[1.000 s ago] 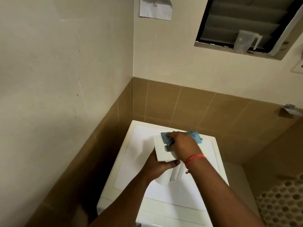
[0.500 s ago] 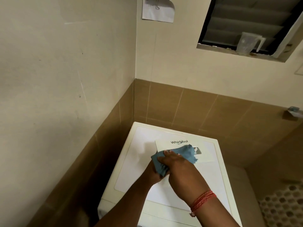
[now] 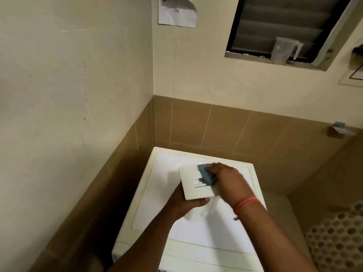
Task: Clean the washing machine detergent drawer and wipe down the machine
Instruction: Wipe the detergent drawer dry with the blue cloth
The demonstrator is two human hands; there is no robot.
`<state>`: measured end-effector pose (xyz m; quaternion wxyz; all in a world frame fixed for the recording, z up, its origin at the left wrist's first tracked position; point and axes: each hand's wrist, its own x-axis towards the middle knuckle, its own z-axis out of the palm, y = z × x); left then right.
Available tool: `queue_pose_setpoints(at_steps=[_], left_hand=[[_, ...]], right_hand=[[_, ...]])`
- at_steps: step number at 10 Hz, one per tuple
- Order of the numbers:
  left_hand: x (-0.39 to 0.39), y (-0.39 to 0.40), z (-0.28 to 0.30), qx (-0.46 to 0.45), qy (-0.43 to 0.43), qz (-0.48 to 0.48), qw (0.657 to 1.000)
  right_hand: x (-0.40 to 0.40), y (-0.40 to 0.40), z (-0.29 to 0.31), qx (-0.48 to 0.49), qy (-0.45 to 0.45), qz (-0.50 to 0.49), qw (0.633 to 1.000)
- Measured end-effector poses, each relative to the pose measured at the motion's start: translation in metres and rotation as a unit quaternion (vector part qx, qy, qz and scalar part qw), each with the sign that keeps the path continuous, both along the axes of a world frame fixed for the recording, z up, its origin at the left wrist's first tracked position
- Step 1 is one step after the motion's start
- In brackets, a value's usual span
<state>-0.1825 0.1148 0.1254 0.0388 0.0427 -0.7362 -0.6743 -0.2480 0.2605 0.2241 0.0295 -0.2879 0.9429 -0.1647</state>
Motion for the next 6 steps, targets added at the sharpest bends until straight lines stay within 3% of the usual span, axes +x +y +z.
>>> queue_pose_setpoints(at_steps=[1,2,4,5,6], left_hand=[[-0.002,0.003,-0.004,-0.021,-0.005,0.004,1.0],[0.001,0.004,0.0,-0.076,-0.028,0.004,0.997],[0.005,0.002,0.001,-0.064,-0.063,0.003,0.996],[-0.005,0.004,-0.001,-0.024,0.003,-0.015,1.0],[-0.003,0.003,0.0,0.005,-0.01,0.003,1.0]], right_hand=[[-0.014,0.003,-0.006,0.015,0.021,-0.054,0.998],[0.013,-0.033,-0.013,0.019,0.029,0.007,0.999],[0.006,-0.08,-0.018,0.071,0.032,0.102,0.992],[-0.011,-0.052,-0.006,0.055,0.003,0.106,0.993],[-0.035,0.003,0.0,0.042,0.01,0.02,0.999]])
